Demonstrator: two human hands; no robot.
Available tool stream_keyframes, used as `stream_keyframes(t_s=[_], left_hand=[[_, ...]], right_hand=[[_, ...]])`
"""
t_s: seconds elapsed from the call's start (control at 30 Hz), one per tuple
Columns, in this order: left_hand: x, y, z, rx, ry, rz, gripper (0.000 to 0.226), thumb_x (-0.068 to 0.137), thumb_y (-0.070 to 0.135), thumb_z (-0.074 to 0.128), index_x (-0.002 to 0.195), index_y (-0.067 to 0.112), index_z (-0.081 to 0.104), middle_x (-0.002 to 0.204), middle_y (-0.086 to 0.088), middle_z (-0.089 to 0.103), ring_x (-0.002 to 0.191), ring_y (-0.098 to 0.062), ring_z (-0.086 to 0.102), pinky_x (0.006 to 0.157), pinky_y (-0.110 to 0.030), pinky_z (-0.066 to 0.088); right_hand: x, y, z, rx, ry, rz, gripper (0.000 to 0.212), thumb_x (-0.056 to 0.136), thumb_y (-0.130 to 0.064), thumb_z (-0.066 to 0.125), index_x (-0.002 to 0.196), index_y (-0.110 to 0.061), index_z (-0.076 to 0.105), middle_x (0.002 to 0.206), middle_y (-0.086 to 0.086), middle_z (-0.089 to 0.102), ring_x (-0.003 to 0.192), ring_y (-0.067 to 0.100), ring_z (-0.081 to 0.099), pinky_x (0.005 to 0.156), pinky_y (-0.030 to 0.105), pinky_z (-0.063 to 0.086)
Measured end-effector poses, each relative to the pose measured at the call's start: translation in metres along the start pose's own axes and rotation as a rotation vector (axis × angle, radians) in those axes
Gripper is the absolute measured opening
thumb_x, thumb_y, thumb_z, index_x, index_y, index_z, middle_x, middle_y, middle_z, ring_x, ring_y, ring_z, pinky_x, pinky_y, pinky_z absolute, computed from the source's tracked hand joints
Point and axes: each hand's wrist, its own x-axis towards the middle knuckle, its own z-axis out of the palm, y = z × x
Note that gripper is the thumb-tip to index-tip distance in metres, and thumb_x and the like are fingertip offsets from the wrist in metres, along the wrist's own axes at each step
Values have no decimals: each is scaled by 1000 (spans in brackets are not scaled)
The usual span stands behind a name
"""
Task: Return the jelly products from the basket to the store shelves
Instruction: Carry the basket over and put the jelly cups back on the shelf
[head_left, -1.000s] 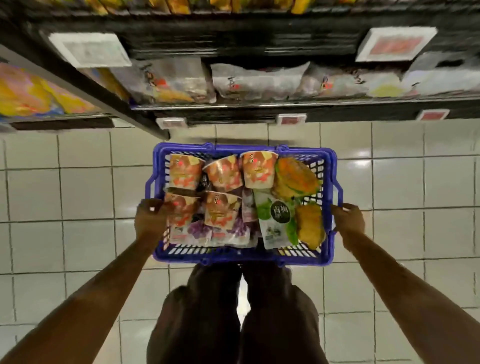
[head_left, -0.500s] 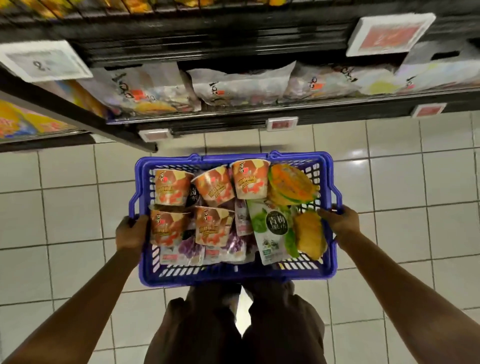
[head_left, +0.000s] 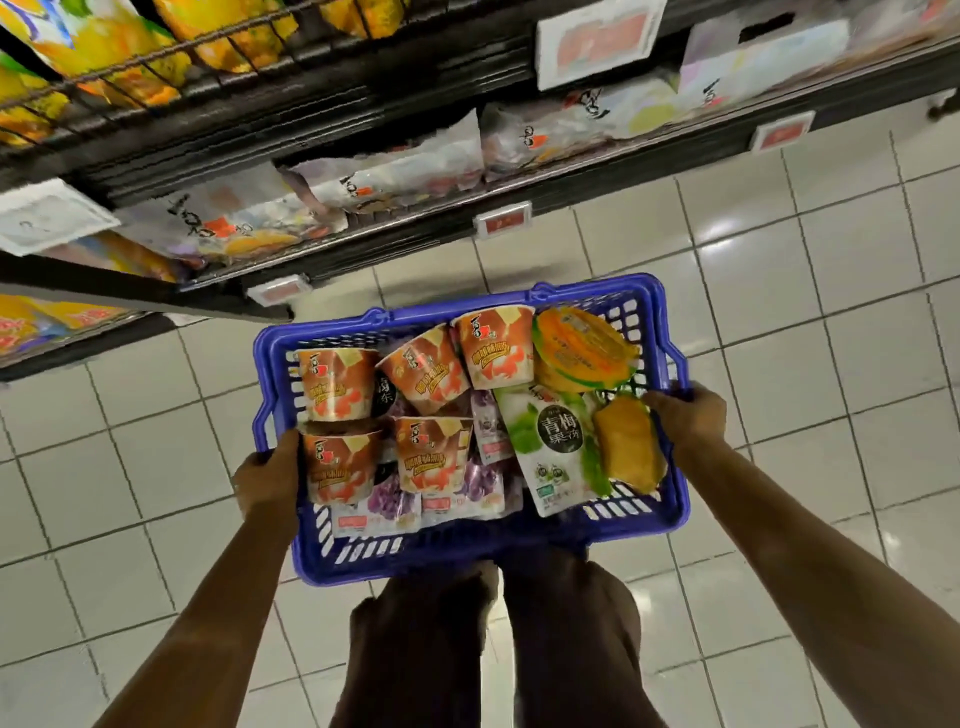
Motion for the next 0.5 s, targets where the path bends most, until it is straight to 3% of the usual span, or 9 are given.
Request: stream_keyframes(t_s=[0.13,0.33,0.5], left_hand=[[-60,39,-18,135,14,102,35,81,49,67,70,18,56,84,-12,65,77,-32,60,79,-44,55],[-203,112,-54,330,-40,336,43,82,52,64,71,10,60,86,-23,67,73,-35,59,77,-49,53],[-360,174,-75,324,-64,521,70,74,61,69,106,-2,64,109,-28,65,101,-44,63,81,-46,50]], right_hand=[[-41,6,-70,102,66,98,24,78,-17,80,95,-14,63,77,5,60,62,18,55,54,27,42],[-133,20,-213,317,193,219,23,75,-16,79,92,-11,64,64,5,58,51,19,50,47,25,37],[-215,27,-342,532,300,270,23,72,-15,78,91,-10,67,59,6,55,49,22,47,50,28,39]])
